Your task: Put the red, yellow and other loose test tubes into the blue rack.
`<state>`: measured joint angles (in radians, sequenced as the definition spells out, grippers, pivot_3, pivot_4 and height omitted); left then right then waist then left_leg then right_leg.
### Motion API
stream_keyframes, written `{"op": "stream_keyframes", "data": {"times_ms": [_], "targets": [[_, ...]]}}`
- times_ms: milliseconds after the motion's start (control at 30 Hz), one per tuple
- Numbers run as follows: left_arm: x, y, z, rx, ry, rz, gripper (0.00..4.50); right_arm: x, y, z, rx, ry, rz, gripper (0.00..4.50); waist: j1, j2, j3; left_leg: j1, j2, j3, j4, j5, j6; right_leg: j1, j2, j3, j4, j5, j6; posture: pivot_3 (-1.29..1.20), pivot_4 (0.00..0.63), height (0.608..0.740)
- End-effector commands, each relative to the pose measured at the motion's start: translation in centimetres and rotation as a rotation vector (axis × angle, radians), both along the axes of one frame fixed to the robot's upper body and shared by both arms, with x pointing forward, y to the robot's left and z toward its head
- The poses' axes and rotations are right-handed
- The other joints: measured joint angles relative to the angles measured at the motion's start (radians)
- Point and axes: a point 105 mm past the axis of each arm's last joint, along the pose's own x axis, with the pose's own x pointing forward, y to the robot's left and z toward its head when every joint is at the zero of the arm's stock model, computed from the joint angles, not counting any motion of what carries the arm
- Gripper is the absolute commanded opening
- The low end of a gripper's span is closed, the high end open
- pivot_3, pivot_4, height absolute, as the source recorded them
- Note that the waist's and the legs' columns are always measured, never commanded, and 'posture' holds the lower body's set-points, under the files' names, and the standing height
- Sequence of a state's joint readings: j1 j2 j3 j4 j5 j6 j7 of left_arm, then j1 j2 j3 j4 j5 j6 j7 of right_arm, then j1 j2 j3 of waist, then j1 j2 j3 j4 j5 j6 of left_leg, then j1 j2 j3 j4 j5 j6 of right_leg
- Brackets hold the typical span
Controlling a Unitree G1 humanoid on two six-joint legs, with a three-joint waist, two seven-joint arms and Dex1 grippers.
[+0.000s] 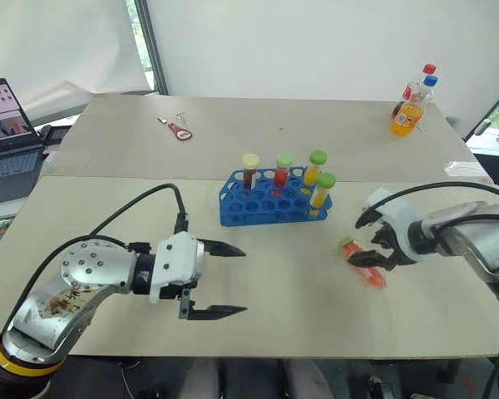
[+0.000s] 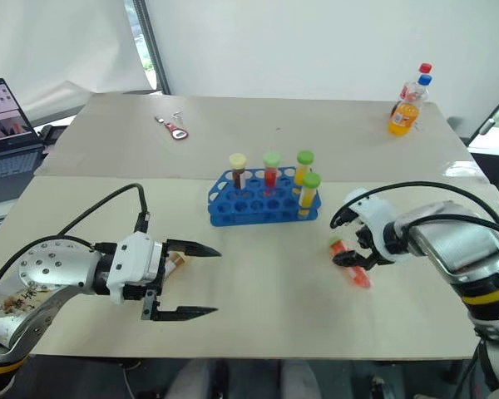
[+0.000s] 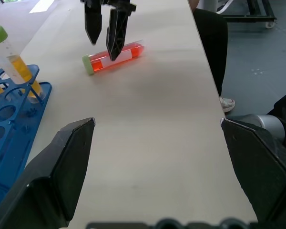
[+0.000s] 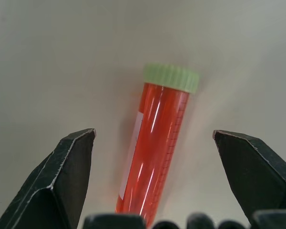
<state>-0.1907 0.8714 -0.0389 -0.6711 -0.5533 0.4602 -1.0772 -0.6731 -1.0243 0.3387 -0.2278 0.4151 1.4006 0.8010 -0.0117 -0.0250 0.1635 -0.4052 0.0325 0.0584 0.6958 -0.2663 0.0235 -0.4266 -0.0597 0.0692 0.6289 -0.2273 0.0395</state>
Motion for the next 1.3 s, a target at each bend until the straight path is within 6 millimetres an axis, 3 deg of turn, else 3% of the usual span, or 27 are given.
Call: {"op": "stream_keyframes", "data": {"times_ms": [33,67,167,367,433,500,667,733,833,967,1133,1300], "targets": [[-0.4,-0.5,0.7,-0.014,-0.044,-0.007,4.5,0.4,0.3,0.0,0.004,0.014,0.01,4.39,-0.001,0.0,0.0,0.0,0.0,0.0,0.0,0.0,0.0,0.0,0.0,0.0,0.0,0.0,0.0,0.0,0.15,0.733],[-0.3,-0.5,0.7,-0.016,-0.045,-0.001,4.5,0.6,0.2,-0.2,-0.008,0.011,0.011,4.39,-0.001,0.0,0.0,0.0,0.0,0.0,0.0,0.0,0.0,0.0,0.0,0.0,0.0,0.0,0.0,0.0,0.15,0.733],[-0.2,-0.4,0.7,-0.016,-0.05,0.014,4.5,0.8,0.0,-0.6,-0.014,0.019,0.005,3.6,0.0,0.0,0.0,0.0,0.0,0.0,0.0,0.0,0.0,0.0,0.0,0.0,0.0,0.0,0.0,0.0,0.15,0.733],[0.0,-0.2,0.6,-0.016,-0.049,0.028,4.5,0.2,0.3,-0.6,0.005,0.041,0.014,1.46,-0.001,0.0,0.0,0.0,0.0,0.0,0.0,0.0,0.0,0.0,0.0,0.0,0.0,0.0,0.0,0.0,0.15,0.733],[0.3,0.0,0.5,-0.015,-0.049,0.037,4.5,0.1,0.4,-0.3,0.012,0.035,0.02,1.02,-0.001,0.0,0.0,0.0,0.0,0.0,0.0,0.0,0.0,0.0,0.0,0.0,0.001,0.0,0.0,0.0,0.15,0.733],[0.6,0.1,0.6,-0.035,-0.042,0.059,4.5,0.0,0.7,0.3,0.029,0.013,0.043,1.01,0.0,0.0,0.0,0.0,0.0,0.0,0.0,0.0,0.0,0.0,0.0,0.0,0.001,0.0,0.0,0.0,0.15,0.733],[1.2,0.8,1.0,-0.073,-0.002,0.117,4.5,-2.0,4.0,2.7,0.19,-0.038,0.235,1.01,0.0,0.0,0.0,-0.001,0.001,-0.002,0.0,0.0,0.0,-0.001,0.0,0.0,0.001,0.0,0.0,0.0,0.15,0.733],[2.1,1.7,1.6,-0.138,-0.002,0.199,4.5,-1.4,6.9,4.4,0.357,-0.239,0.313,1.01,-0.001,-0.001,0.0,-0.001,0.001,-0.004,0.0,0.0,0.0,-0.001,0.0,0.0,0.001,0.0,0.0,0.0,0.15,0.733],[3.1,2.8,2.4,-0.216,-0.016,0.301,4.5,-0.4,9.6,6.9,0.565,-0.558,0.334,1.01,-0.007,-0.005,-0.002,0.001,0.002,-0.007,0.0,0.0,0.0,0.0,0.002,0.0,0.001,0.0,0.0,0.0,0.15,0.733],[3.6,3.7,2.4,-0.243,-0.023,0.368,4.5,2.6,12.1,8.4,0.69,-0.876,0.171,1.01,-0.006,-0.004,-0.002,0.0,0.001,-0.007,0.001,0.0,0.0,-0.001,0.001,0.0,0.003,0.0,0.0,0.0,0.15,0.733],[3.6,3.4,2.6,-0.266,-0.021,0.379,4.5,4.2,13.9,8.7,0.78,-1.017,0.059,1.01,0.002,-0.004,-0.002,0.0,0.0,-0.004,0.0,0.001,-0.002,-0.001,0.0,-0.001,0.003,0.001,0.001,0.0,0.15,0.733],[3.5,2.9,2.8,-0.278,-0.013,0.372,4.5,5.9,14.0,7.0,0.755,-1.082,-0.036,1.01,-0.004,-0.004,-0.002,0.0,0.0,-0.002,-0.001,0.001,-0.002,-0.001,0.0,-0.001,0.003,0.001,0.0,0.0,0.15,0.733]]}}
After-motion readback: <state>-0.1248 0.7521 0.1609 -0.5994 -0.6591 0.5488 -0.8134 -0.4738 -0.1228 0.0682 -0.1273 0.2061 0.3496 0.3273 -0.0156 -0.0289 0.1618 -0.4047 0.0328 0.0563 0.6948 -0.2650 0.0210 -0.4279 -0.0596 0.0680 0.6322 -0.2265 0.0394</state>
